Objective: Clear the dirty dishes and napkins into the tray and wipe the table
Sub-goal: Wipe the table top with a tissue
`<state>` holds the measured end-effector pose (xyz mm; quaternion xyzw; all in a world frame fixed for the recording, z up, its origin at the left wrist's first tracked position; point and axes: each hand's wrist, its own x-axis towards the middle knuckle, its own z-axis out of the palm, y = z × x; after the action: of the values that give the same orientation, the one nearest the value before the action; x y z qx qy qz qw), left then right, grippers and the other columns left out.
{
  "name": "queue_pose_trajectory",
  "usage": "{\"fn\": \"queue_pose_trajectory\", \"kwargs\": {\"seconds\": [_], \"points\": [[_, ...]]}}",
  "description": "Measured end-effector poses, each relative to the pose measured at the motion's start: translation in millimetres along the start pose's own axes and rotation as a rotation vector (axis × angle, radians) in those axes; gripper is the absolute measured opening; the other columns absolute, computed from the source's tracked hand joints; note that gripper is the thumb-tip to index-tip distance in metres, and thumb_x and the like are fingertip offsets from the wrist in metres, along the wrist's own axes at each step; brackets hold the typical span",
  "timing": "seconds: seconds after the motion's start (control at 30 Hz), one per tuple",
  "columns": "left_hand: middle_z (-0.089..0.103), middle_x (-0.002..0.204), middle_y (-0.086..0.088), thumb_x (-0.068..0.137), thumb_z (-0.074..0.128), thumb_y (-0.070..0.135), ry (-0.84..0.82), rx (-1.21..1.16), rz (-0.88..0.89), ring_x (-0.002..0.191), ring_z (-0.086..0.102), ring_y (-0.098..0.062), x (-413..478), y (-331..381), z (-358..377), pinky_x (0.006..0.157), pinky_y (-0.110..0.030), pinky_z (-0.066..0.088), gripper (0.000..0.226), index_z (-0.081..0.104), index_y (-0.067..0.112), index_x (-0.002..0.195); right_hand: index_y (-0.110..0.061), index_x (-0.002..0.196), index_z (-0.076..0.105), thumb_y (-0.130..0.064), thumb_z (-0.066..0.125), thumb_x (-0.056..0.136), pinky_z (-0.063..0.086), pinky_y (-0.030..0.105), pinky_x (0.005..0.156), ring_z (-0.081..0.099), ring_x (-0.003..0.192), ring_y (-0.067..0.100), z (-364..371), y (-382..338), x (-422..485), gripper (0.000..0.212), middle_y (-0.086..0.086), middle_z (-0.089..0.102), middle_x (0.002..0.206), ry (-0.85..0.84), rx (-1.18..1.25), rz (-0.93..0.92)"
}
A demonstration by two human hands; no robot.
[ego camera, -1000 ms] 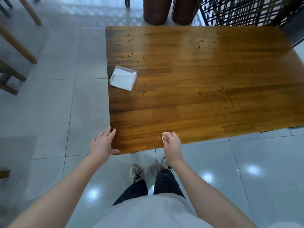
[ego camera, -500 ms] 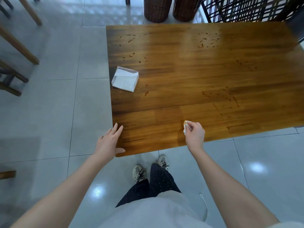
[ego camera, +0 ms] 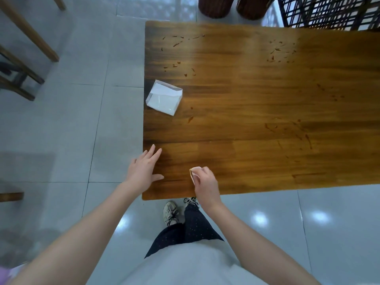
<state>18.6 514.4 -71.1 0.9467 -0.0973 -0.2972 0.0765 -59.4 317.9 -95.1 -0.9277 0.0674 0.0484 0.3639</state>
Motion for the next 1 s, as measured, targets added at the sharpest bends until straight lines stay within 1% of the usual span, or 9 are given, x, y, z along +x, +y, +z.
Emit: {"fn": "queue_pose_trajectory", "kwargs": {"seconds": [0.07, 0.17, 0.23, 0.3, 0.4, 0.5, 0.6, 0.67, 1.0], "points": [[0.001, 0.162, 0.003, 0.086, 0.065, 0.046, -0.012, 0.003, -0.007, 0.148, 0.012, -0.022, 1.8, 0.7, -0.5, 0.116, -0.043, 0.022, 0.090, 0.008, 0.030, 0.154, -0.001, 0.098, 0.066, 0.008, 0.056, 0.088, 0.046, 0.032, 0.068, 0.055, 0.080, 0.024, 5.5, -4.2, -1.5, 0.017, 0.011, 0.062, 0.089, -0.096, -0.069, -0.132], [0.001, 0.163, 0.003, 0.087, 0.064, 0.046, -0.012, 0.004, -0.018, 0.148, 0.012, -0.022, 4.6, 3.4, -2.1, 0.117, -0.043, 0.021, 0.089, 0.009, 0.030, 0.154, 0.002, 0.102, 0.067, 0.018, 0.063, 0.075, 0.049, 0.037, 0.069, 0.057, 0.079, 0.028, 2.2, -5.3, -0.9, 0.031, 0.015, 0.064, 0.090, -0.262, -0.164, -0.346], [0.001, 0.163, 0.002, 0.087, 0.064, 0.045, 0.000, 0.002, -0.018, 0.148, 0.012, -0.023, 7.7, 3.8, -5.8, 0.118, -0.043, 0.020, 0.088, 0.010, 0.029, 0.154, 0.001, 0.101, 0.067, 0.018, 0.064, 0.073, 0.050, 0.039, 0.071, 0.059, 0.079, 0.029, -9.1, 4.0, 5.7, 0.033, 0.015, 0.066, 0.092, -0.304, -0.190, -0.426], [0.001, 0.163, 0.002, 0.087, 0.064, 0.045, 0.003, 0.001, -0.009, 0.148, 0.012, -0.023, 10.8, 3.7, -9.6, 0.117, -0.043, 0.021, 0.088, 0.010, 0.029, 0.154, 0.000, 0.098, 0.068, 0.016, 0.064, 0.076, 0.052, 0.041, 0.073, 0.060, 0.081, 0.029, -25.3, 18.2, 14.6, 0.028, 0.014, 0.067, 0.093, -0.252, -0.175, -0.374], [0.000, 0.163, 0.001, 0.088, 0.063, 0.045, -0.008, 0.014, 0.005, 0.149, 0.011, -0.023, 15.8, 4.2, -16.1, 0.118, -0.042, 0.021, 0.087, 0.009, 0.028, 0.154, 0.000, 0.091, 0.068, 0.016, 0.063, 0.079, 0.051, 0.042, 0.066, 0.058, 0.075, 0.028, -48.8, 39.6, 27.9, 0.021, 0.012, 0.064, 0.085, -0.088, -0.159, -0.238], [0.000, 0.163, 0.000, 0.088, 0.063, 0.043, -0.013, 0.017, 0.011, 0.149, 0.009, -0.023, 22.7, 7.5, -23.3, 0.118, -0.043, 0.021, 0.087, 0.008, 0.027, 0.154, -0.002, 0.099, 0.067, 0.003, 0.058, 0.091, 0.049, 0.036, 0.069, 0.057, 0.080, 0.025, -61.2, 47.7, 42.1, 0.013, 0.008, 0.061, 0.087, -0.002, -0.102, -0.105], [0.000, 0.163, 0.000, 0.088, 0.063, 0.041, -0.009, 0.003, 0.022, 0.149, 0.007, -0.022, 32.9, 11.4, -30.6, 0.119, -0.044, 0.018, 0.087, 0.009, 0.026, 0.154, -0.007, 0.104, 0.067, -0.004, 0.055, 0.094, 0.048, 0.027, 0.073, 0.057, 0.085, 0.017, -65.4, 46.1, 65.1, 0.016, 0.000, 0.058, 0.091, 0.115, -0.003, 0.057], [-0.001, 0.163, 0.001, 0.088, 0.064, 0.041, -0.008, 0.006, 0.031, 0.149, 0.006, -0.022, 40.6, 13.7, -34.6, 0.119, -0.044, 0.016, 0.088, 0.008, 0.025, 0.155, -0.009, 0.105, 0.068, -0.005, 0.054, 0.094, 0.048, 0.025, 0.074, 0.057, 0.085, 0.014, -65.7, 39.9, 84.1, 0.018, -0.001, 0.058, 0.092, 0.164, 0.029, 0.117], [-0.001, 0.163, 0.000, 0.088, 0.064, 0.041, -0.008, 0.037, 0.055, 0.149, 0.005, -0.023, 83.6, 24.5, -44.6, 0.118, -0.046, 0.013, 0.090, 0.006, 0.025, 0.154, -0.008, 0.112, 0.068, -0.006, 0.055, 0.094, 0.043, 0.016, 0.079, 0.053, 0.087, 0.007, -40.6, -7.9, 181.4, 0.023, 0.003, 0.061, 0.100, 0.106, 0.043, 0.071]]}}
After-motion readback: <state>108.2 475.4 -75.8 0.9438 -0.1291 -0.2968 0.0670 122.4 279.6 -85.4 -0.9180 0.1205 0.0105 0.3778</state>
